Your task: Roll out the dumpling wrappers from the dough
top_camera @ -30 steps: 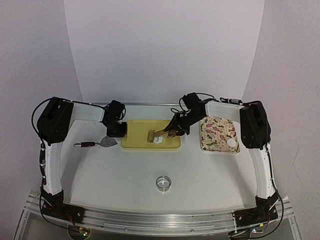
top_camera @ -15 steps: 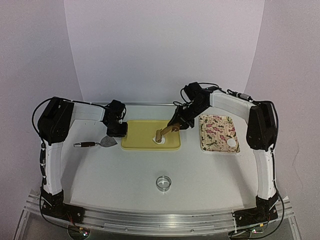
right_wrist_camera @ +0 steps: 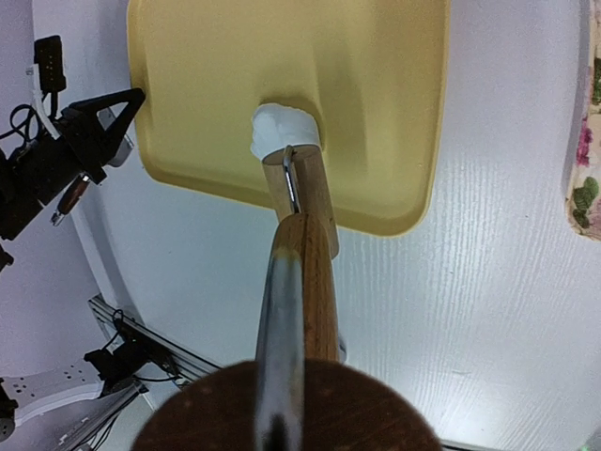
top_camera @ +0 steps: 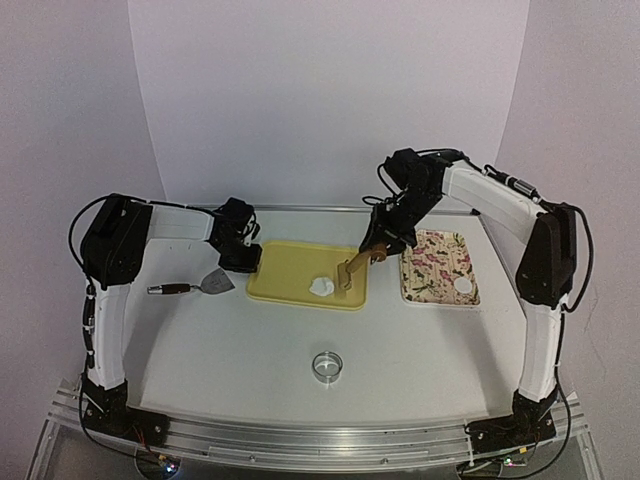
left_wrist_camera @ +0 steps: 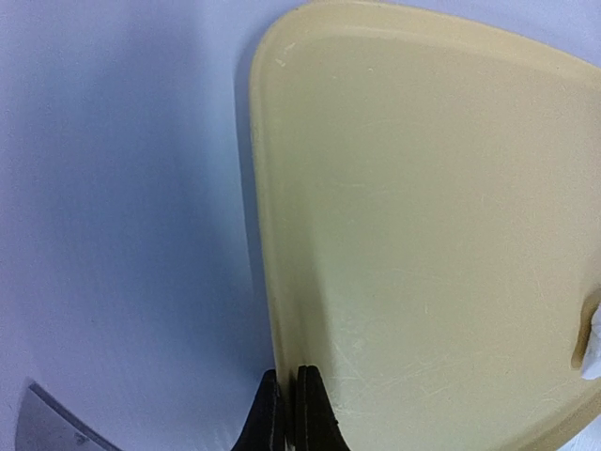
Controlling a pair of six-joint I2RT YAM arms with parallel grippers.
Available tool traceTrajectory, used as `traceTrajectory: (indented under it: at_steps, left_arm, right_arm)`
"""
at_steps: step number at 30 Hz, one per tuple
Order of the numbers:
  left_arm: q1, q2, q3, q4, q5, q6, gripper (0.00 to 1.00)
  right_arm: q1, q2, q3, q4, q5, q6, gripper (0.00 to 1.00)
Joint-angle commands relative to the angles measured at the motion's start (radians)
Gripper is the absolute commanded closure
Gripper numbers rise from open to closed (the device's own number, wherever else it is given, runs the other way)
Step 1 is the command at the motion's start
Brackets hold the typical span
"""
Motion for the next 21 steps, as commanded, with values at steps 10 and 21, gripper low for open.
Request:
traceTrajectory:
  at_steps: [10,21]
  left_arm:
    - [-0.146,0.049,0.088,-0.085,0.024,-0.019,1.0]
    - [-0.175,0.053,0.103,-0.104,0.013,-0.016,1.0]
  right_arm:
    - [0.067,0.056,0.201,-0.332,0.227,-0.275,1.0]
    - [0.117,0.088,0.211,-0.426,0.321,-0.332,1.0]
